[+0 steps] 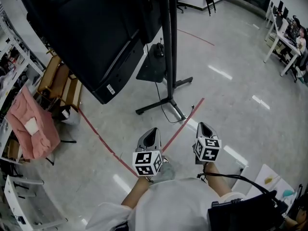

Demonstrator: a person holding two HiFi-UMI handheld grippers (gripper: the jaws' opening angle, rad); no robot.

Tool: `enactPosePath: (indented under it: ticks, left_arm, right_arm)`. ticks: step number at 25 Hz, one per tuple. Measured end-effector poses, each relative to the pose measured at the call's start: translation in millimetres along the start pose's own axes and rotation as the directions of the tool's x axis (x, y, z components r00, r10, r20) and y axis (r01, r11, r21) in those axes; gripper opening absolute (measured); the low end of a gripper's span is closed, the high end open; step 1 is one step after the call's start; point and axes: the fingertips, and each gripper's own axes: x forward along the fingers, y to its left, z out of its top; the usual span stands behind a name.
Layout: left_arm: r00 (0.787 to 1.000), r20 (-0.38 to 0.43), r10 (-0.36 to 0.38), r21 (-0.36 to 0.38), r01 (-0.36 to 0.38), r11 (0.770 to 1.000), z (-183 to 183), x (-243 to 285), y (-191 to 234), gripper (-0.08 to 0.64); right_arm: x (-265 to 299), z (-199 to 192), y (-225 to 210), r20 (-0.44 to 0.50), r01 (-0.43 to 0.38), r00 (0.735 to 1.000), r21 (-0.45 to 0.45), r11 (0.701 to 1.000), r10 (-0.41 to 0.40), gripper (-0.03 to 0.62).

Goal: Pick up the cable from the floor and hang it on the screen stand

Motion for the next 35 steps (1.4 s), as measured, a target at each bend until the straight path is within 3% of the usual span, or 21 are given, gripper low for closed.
enactPosePath:
  ticks: [12,18,23,29,35]
  left_arm:
    - [1.0,-0.027,-0.002,-0.022,0.001,1.0,35,103,53,0.005]
    - [0.997,-0.073,-0.003,-0.027,0.001,1.0,18,149,73,0.005]
    - [0.986,-0.164,0.014,-0.027,-0.018,0.999,-38,184,89,0.005]
    - [0.971,-0.233,0.058,-0.04,-0.069,0.997,-137,265,120,0.005]
    - [0.951,-0.296,0.089,-0.066,-0.113,0.991,-241,311,149,0.005]
  right_arm:
    - [110,57,1,-0.019,-0.019,1.0,-0.012,1.0,0.019,0.018]
    - [153,44,-8,-0.058,-0.03,0.998,-0.016,0.999,0.029,0.018]
    - [208,-13,-16,-0.152,-0.115,0.982,-0.008,0.993,0.113,0.018]
    - [318,-101,-3,-0.242,-0.285,0.929,0.01,0.958,0.279,0.02]
    - [404,-194,12,-0.267,-0.36,0.9,-0.005,0.933,0.346,0.024]
